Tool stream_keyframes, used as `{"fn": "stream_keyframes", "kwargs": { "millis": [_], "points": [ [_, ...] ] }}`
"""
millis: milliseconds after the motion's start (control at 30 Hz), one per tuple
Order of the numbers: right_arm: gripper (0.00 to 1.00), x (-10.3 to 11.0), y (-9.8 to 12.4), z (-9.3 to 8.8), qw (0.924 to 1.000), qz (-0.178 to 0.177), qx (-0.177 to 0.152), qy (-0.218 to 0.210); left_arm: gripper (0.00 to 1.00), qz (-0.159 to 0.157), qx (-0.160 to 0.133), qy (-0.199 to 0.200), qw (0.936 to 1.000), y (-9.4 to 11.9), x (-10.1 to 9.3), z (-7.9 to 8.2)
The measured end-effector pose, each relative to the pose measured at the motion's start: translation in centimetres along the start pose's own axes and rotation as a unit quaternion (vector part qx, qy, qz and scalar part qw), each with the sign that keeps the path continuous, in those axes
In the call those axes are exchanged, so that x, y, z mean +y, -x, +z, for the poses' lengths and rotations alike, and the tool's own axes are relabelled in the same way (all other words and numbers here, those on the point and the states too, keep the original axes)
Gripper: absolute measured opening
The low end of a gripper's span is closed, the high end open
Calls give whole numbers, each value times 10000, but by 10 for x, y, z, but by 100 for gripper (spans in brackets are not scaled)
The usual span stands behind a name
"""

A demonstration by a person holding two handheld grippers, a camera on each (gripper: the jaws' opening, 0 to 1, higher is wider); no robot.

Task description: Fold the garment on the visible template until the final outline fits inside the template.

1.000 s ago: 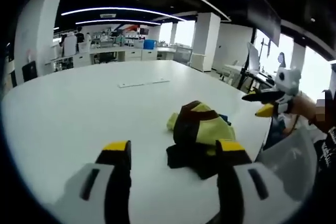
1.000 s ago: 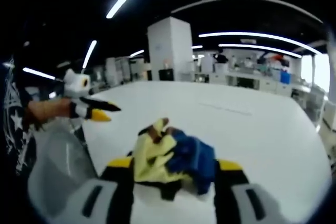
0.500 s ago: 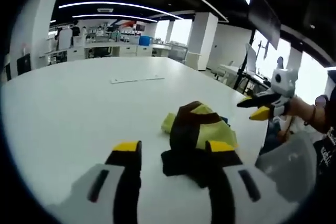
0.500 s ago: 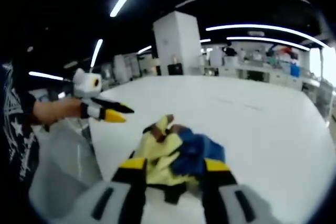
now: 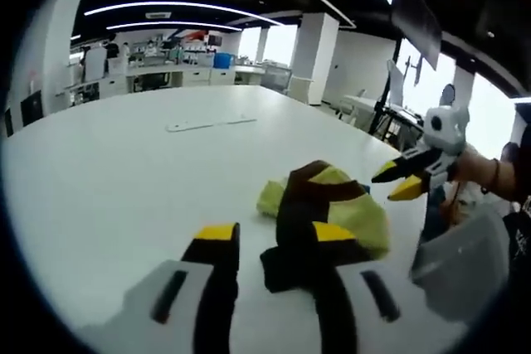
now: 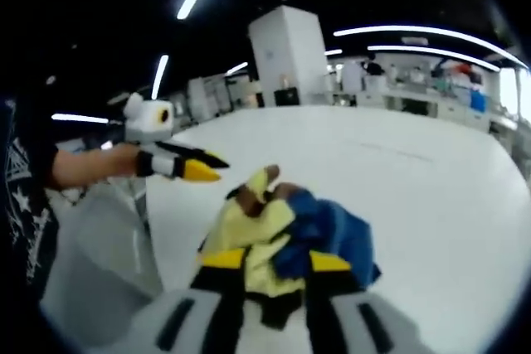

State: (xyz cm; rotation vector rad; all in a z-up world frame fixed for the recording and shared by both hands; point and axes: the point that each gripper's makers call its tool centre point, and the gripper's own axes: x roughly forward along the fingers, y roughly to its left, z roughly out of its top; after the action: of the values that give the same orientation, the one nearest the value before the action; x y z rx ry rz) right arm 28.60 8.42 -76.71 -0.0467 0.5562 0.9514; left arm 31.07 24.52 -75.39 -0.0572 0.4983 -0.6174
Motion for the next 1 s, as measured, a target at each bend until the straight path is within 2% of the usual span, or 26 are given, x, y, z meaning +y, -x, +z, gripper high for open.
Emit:
{"fn": "stream_keyframes", "kwargs": {
  "millis": [200, 400, 600, 700, 1000],
  "points": [
    [18, -6, -10, -2, 9997, -119, 81, -186, 28, -167, 215, 34, 9996, -17, -1, -14],
    [17, -11, -16, -10, 9988, -241, 221, -368, 26, -261, 369, 48, 9990, -27, -2, -23],
    [15, -10, -24, -15, 9977, -279, 343, -521, 25, -572, 538, 208, 9967, -37, -11, -35],
    [13, -8, -28, -16, 9971, -290, 375, -592, 21, -699, 622, 347, 9950, -41, -14, -42],
    [3, -11, -36, -14, 9959, -284, 280, -816, 14, -819, 641, 739, 9918, -38, -11, -49]
  ]
}}
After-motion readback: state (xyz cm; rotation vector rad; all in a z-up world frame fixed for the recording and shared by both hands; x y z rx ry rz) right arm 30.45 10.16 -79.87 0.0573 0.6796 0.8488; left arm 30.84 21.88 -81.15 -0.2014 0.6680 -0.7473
